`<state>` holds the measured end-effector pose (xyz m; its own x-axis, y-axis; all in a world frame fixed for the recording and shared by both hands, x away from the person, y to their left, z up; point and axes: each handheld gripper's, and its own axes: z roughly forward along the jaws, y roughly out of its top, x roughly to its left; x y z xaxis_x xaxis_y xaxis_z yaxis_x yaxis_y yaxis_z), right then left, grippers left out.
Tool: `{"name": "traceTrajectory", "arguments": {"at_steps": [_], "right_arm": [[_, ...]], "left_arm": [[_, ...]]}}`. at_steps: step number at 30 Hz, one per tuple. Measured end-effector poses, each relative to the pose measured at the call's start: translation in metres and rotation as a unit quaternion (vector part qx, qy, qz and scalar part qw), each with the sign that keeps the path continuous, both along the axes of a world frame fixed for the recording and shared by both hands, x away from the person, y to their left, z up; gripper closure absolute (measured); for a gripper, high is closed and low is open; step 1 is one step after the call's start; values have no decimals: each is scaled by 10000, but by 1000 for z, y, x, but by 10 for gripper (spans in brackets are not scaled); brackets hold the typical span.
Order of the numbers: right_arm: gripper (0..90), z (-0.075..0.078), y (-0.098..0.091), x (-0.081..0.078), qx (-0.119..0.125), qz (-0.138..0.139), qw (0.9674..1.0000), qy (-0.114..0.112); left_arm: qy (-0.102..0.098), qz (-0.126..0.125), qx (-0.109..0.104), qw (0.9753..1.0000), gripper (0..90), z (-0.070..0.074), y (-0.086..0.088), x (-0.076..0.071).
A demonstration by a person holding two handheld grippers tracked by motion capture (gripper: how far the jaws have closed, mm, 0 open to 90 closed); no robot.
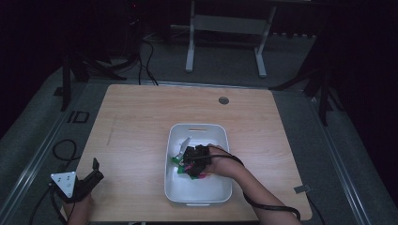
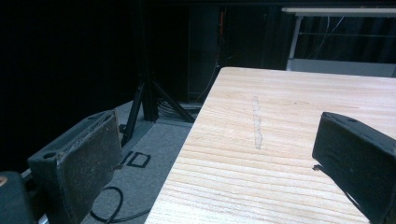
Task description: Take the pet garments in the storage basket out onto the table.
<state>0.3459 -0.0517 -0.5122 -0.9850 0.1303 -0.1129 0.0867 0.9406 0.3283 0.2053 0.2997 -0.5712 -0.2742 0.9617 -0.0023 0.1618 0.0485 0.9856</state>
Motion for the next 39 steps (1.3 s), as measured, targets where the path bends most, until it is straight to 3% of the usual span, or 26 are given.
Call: {"name": "traceTrajectory", "arguments": {"at_steps": [5, 8, 13, 14, 20, 21, 22, 25, 29, 39], "right_arm": [[708, 3, -1, 0, -48, 34, 9999, -141], [735, 8, -5, 0, 31, 47, 9998, -172], [749, 21, -10, 0, 186, 22, 9995, -256], [751, 32, -13, 0, 341, 12, 9989, -320], [754, 59, -19, -3, 596, 29, 9971, -479], [754, 73, -22, -3, 742, 57, 9957, -555], [754, 77, -23, -3, 790, 68, 9950, -602], [754, 88, -25, -3, 865, 72, 9944, -606], [754, 111, -32, -3, 1131, 26, 9911, -696], [753, 133, -47, -3, 1540, -95, 9845, -833]], "left_arm": [[6, 5, -9, 10000, 19, 0, 0, 0], [13, 9, -7, 10000, 19, 0, 0, 0], [20, 15, -9, 10000, 19, 0, 0, 0], [20, 20, -6, 10000, 19, 0, 0, 0], [20, 29, 0, 10000, 19, 0, 0, 0], [25, 32, 4, 10000, 19, 0, 0, 0], [25, 32, 4, 10000, 19, 0, 0, 0], [25, 32, -5, 10000, 19, 0, 0, 0], [25, 36, -7, 10000, 19, 0, 0, 0], [41, 38, -4, 10000, 19, 0, 0, 1]]}}
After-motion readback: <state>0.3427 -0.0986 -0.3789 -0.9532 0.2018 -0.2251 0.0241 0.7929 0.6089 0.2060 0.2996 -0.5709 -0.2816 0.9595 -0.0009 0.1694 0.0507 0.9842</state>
